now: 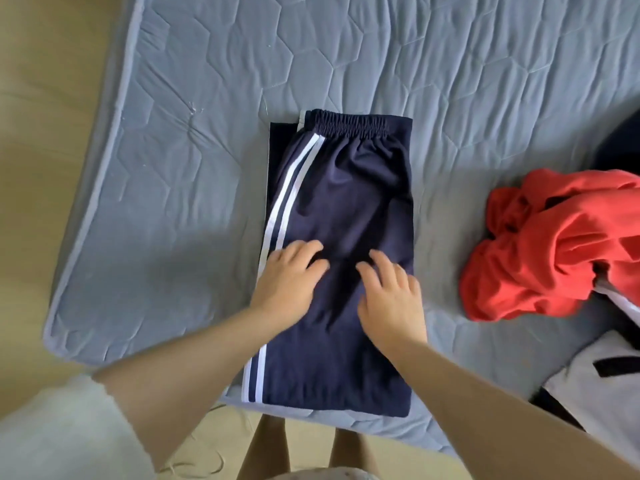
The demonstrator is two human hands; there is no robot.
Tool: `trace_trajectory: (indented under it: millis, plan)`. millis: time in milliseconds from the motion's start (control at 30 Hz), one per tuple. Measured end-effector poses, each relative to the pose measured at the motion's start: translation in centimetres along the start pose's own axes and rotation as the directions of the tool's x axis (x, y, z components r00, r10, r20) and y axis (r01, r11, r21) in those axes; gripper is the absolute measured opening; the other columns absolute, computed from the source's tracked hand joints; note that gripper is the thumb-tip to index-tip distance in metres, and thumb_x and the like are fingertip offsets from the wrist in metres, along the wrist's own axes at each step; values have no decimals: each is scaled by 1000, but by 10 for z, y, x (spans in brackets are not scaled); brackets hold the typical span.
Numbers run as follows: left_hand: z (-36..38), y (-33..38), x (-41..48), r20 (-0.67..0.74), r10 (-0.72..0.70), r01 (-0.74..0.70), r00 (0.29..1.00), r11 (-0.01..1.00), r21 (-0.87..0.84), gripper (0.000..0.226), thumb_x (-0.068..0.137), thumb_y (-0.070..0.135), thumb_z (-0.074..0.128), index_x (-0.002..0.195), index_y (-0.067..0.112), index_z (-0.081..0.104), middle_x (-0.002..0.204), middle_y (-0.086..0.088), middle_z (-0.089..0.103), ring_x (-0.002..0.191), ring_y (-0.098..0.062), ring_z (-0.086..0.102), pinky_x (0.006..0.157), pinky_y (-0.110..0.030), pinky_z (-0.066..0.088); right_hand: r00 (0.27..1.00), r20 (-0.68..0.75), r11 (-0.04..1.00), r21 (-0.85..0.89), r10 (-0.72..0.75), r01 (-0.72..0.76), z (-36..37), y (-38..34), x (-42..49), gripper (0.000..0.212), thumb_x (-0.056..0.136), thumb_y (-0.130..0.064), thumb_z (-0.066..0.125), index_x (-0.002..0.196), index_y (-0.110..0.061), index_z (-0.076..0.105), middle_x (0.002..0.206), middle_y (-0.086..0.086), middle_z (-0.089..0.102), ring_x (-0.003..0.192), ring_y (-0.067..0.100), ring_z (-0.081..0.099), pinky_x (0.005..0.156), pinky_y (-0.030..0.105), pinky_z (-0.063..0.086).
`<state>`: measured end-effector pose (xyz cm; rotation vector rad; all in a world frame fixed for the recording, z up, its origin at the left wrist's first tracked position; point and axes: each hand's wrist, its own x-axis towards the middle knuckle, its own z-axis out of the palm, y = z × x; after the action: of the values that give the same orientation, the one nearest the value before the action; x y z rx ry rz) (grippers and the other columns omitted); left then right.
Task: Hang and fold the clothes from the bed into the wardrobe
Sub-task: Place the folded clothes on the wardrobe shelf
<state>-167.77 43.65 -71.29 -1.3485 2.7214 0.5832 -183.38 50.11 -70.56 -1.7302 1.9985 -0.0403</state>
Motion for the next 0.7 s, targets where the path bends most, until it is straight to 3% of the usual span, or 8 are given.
trace_trajectory:
  millis: [133,200,267,333,400,533,633,700]
  plan:
    - [30,23,-80,309,84,-90,947,996,3,50,47,28,89,94,19,75,105,-5,69,98,-25,67,72,-34,57,950,295,987,-86,-102,133,27,-11,-73,49,37,-28,89,82,-19,74,84,-1,70,71,21,67,58,27,53]
    - [39,27,-103,469,48,-80,882,996,47,69,44,51,84,105,22,72,118,-6,65,111,-26,62,82,-43,54,900,434,988,-117,-37,97,41,-8,-91,64,30,-39,90,90,-22,74,96,1,71,81,22,69,62,30,55]
    - [46,27,-115,545,11,-109,838,983,148,87,45,62,76,121,22,63,134,-10,54,123,-30,52,95,-50,44,859,512,982,-169,11,88,52,-3,-99,87,47,-47,86,126,-20,59,137,9,51,120,29,54,90,44,49]
    - [60,21,-123,558,48,-205,828,953,222,98,61,56,71,144,20,33,153,-16,20,140,-35,22,110,-54,17,824,566,960,-208,-37,187,69,7,-103,97,77,-45,67,150,-21,9,158,6,-1,145,29,7,112,52,16]
    - [72,15,-125,539,50,-227,841,936,268,98,73,31,68,149,20,6,155,-15,-5,143,-36,-1,112,-53,-3,822,569,943,-253,-34,214,78,13,-103,88,90,-30,54,149,-22,-11,157,4,-16,145,28,-7,114,51,4]
    - [73,19,-122,532,42,-219,846,936,274,85,62,8,69,141,21,41,147,-12,38,135,-33,36,107,-49,30,849,528,955,-236,-31,182,85,19,-104,78,93,-14,48,150,-25,-5,159,0,-7,146,25,-1,115,46,8]
    - [74,20,-128,575,22,-177,818,960,215,76,83,2,43,150,19,12,157,-12,6,144,-33,6,115,-49,9,857,513,972,-216,36,89,79,13,-103,61,96,-10,35,150,-25,10,159,-4,7,146,22,7,115,43,12]
    - [66,21,-129,655,-31,-99,755,982,161,71,88,0,33,150,19,5,158,-7,0,145,-28,0,115,-43,6,840,537,986,-166,73,21,69,6,-102,54,96,-6,30,146,-23,22,156,-5,20,144,20,16,113,41,18]
